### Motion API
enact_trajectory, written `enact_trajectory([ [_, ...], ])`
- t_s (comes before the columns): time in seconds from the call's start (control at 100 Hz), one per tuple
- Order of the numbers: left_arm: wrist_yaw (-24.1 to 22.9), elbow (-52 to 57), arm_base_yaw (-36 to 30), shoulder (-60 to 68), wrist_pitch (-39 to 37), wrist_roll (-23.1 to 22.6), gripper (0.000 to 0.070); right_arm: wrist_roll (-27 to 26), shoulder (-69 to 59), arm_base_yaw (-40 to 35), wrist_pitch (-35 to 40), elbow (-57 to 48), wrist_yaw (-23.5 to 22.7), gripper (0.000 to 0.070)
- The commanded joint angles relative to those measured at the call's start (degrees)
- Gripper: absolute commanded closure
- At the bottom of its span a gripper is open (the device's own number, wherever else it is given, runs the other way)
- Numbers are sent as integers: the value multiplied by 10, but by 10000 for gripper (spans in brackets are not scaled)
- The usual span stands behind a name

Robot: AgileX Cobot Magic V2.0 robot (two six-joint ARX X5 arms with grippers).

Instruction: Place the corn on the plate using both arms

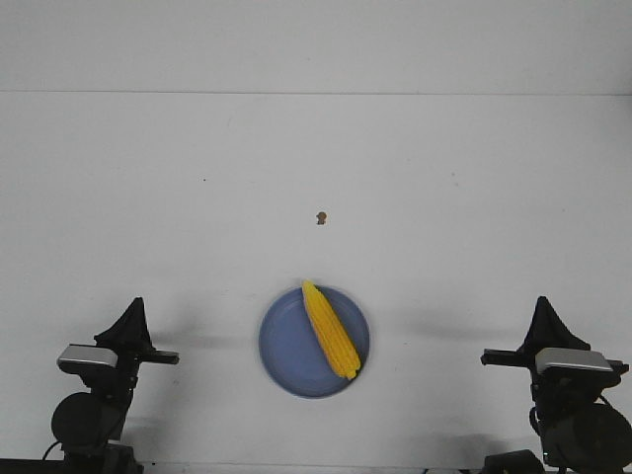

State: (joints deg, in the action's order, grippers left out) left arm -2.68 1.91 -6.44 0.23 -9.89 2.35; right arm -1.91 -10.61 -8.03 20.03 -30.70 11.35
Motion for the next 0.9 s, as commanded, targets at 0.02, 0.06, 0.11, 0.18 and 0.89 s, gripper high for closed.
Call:
enact_trajectory([
  [0.02,1,-11,0,0,-7,2,687,2,-1,0,-7,-4,1,700],
  [0.06,1,-11,0,0,-7,2,687,13,-1,0,-6,-3,3,700],
  [0.11,1,-11,0,0,-7,2,687,24,2,0,-3,-3,6,700],
  [0.18,1,-11,0,0,-7,2,687,34,2,5,-8,-3,8,700],
  [0.89,1,-11,0,0,-7,2,687,-37,105,85,-249,288,-159,700],
])
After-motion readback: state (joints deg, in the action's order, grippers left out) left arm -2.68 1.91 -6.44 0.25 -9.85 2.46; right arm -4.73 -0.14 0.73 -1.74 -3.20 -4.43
